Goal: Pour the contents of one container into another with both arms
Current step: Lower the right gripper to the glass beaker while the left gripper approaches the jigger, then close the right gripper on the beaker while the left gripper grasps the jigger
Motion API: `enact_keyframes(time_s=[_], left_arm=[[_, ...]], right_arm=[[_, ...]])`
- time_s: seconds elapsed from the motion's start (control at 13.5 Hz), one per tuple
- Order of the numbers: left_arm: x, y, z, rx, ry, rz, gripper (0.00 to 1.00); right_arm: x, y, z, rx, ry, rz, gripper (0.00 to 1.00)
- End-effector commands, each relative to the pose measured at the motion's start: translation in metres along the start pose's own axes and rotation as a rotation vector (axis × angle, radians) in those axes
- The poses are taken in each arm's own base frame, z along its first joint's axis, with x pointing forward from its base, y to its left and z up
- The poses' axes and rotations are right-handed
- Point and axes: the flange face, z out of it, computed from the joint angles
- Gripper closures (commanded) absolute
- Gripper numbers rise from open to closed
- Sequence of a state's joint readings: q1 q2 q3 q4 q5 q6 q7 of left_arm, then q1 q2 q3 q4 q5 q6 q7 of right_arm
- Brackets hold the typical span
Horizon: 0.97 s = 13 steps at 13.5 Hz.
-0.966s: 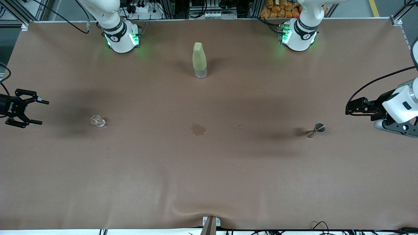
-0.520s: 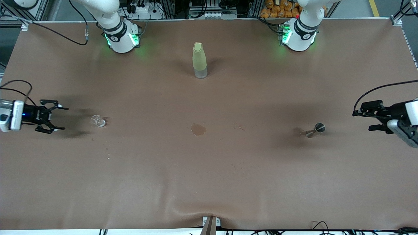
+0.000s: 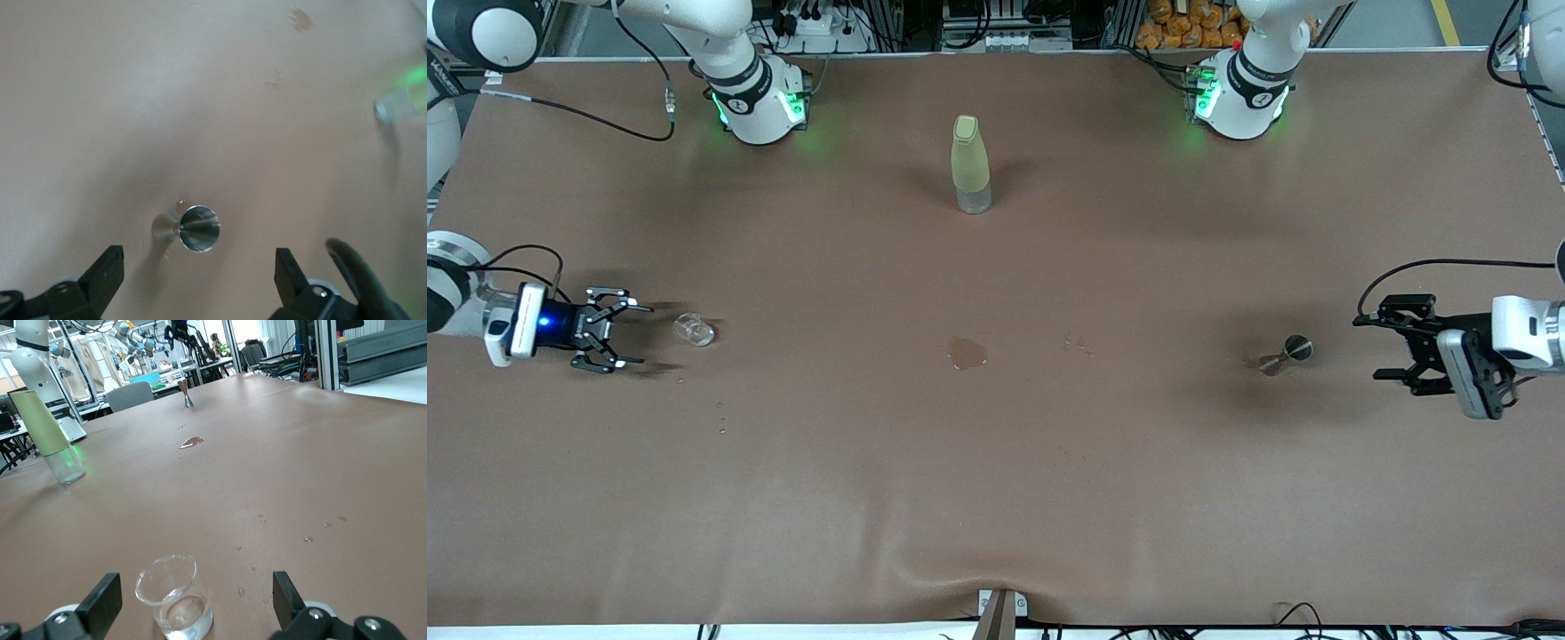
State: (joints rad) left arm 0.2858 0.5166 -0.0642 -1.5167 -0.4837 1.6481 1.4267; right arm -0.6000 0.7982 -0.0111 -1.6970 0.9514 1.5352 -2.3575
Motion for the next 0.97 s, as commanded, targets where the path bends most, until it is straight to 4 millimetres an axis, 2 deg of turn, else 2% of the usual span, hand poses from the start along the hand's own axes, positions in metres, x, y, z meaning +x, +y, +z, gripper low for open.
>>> enact_keyframes(time_s=[0.0,0.15,0.3,0.52,0.67,0.89], left_arm=[[-0.009,-0.009,0.012,-0.036,0.063,0.205,0.00],[-0.016,-0.013,0.021,-0.067,0.084,0.276,0.00],[-0.023,-0.021,0.038,-0.090,0.142,0.443,0.00],[-0.065,-0.043,0.065,-0.109,0.212,0.581,0.00],[-0.087,-0.053,0.079,-0.117,0.248,0.596,0.00],[-0.111,-0.062,0.105,-0.156,0.336,0.543,0.00]], right_arm=[[-0.025,0.002,0.011,0.005,0.062,-0.054,0.00],[-0.042,0.001,0.024,0.019,0.079,-0.090,0.00],[-0.049,0.000,0.028,0.024,0.084,-0.082,0.00],[-0.050,-0.003,0.041,0.060,0.117,-0.082,0.00],[-0.049,-0.001,0.053,0.081,0.122,-0.082,0.00],[-0.052,-0.001,0.062,0.091,0.130,-0.084,0.00]])
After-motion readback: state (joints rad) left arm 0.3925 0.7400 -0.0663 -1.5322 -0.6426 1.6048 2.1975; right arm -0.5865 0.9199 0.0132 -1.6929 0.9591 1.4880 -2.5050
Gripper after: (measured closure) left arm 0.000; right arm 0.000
